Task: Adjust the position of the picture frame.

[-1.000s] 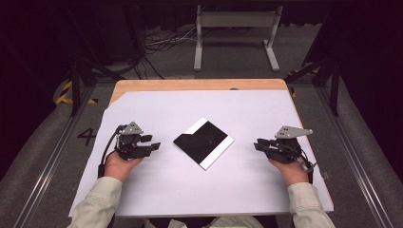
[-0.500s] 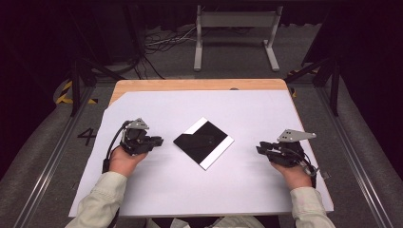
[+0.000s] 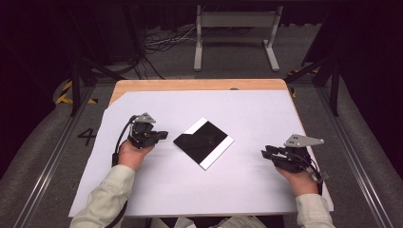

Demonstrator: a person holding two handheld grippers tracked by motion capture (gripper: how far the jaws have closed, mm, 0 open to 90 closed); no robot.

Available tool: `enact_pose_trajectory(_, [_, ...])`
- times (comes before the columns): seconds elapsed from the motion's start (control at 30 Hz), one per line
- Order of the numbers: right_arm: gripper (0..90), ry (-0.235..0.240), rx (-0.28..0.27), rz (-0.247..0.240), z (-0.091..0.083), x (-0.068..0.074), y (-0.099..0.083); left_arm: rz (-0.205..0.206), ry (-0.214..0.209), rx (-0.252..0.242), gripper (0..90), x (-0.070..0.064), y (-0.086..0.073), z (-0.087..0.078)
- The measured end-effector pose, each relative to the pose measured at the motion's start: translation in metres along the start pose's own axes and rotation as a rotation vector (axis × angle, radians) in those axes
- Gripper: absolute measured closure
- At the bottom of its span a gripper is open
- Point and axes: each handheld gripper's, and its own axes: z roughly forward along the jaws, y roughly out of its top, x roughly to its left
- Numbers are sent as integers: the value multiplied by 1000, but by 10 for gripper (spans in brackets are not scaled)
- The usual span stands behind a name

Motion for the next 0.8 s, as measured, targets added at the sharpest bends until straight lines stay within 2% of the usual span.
enact_pose_trajectory(0.13, [685,1,1,0,-4,2,-3,15,16,-6,900,-3,3,10])
enact_pose_trajectory(0.27, [680,5,-9,5,-6,3,-3,35,73,-27,900,-4,1,16])
enact_pose_trajectory(0.33, [673,4,-12,7,-8,4,-3,27,88,-29,900,-1,1,19])
enact_pose_trajectory(0.4, [671,4,-15,7,-9,5,-4,19,86,-27,900,0,1,21])
enact_pose_trajectory(0.47, [670,4,-15,6,-11,6,-4,-6,65,-7,900,2,1,28])
enact_pose_trajectory(0.6, [662,4,-24,18,-13,5,-6,-14,61,4,900,2,1,34])
enact_pose_trajectory(0.8, [643,8,-28,33,-14,5,-8,-1,47,28,900,1,1,42])
